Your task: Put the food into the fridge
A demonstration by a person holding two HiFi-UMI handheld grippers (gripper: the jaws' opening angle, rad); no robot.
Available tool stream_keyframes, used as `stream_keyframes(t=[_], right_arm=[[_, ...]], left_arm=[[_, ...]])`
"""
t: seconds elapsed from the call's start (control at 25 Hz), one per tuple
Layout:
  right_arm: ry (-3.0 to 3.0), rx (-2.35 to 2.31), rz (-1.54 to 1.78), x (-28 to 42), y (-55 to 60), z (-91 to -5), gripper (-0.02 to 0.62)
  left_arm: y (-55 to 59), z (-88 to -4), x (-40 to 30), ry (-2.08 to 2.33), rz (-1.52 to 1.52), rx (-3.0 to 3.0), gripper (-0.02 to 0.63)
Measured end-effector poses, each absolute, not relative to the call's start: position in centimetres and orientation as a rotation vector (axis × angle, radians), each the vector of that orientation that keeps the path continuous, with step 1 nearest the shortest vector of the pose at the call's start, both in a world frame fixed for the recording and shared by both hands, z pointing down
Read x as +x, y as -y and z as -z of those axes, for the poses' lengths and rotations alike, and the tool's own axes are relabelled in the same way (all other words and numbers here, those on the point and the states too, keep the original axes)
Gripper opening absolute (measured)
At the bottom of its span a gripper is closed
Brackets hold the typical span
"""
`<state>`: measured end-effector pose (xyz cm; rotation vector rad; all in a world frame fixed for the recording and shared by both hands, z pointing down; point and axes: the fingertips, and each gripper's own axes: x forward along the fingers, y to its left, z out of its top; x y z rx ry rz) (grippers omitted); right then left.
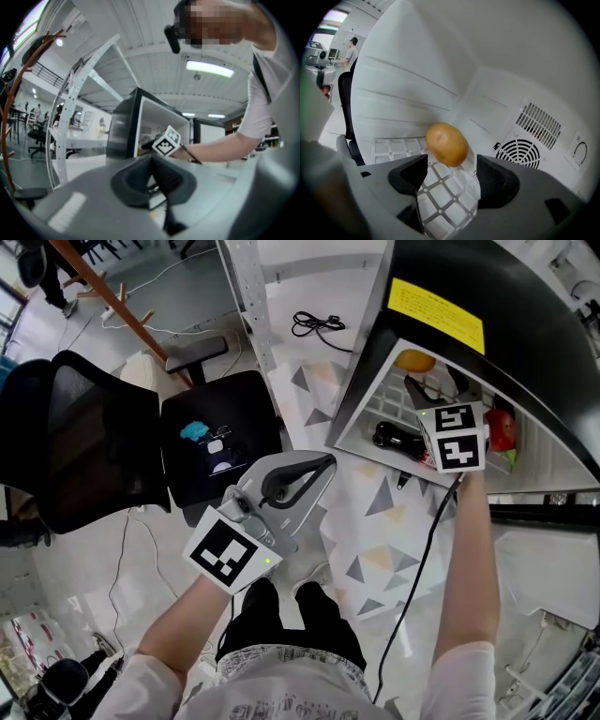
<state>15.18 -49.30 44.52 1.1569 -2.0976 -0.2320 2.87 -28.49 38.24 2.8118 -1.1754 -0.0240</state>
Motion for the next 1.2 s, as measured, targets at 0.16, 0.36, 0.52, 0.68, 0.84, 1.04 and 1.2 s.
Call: stream_keyframes(t=[0.16,0.36,0.52,0.68,0.84,1.04,1.2], right_arm=[[2.101,1.16,0.232,15.2,49.1,-44.2,0.285],[2.117,1.167,0.215,15.2,48.3,-43.8,0.285],[2.148,1.182,0.189,15.4,46.9,-43.2,0.285],[2.195,1.218,0.16,15.6,44.9,-42.2,0.285],[2.256,1.254,0.143,15.6,42.8,-40.3,0.284],[2.337,1.275,0.13,14.9,39.7,-37.8,0.284],[2.384,1.286,0.131,14.4,37.4,-36.2,0.28]], left_arm=[[28.5,-37.9,2.8,1.172,0.023,2.818,0.008],[28.3,-37.4,2.9,1.159,0.022,2.83,0.008],[28.1,-36.7,3.2,1.145,0.018,2.846,0.006],[27.9,-35.8,3.6,1.123,0.016,2.868,0.008],[27.5,-35.0,3.9,1.102,0.009,2.883,0.008],[26.9,-33.9,3.9,1.084,-0.007,2.904,0.007],[26.4,-33.0,3.7,1.075,-0.013,2.928,0.008]])
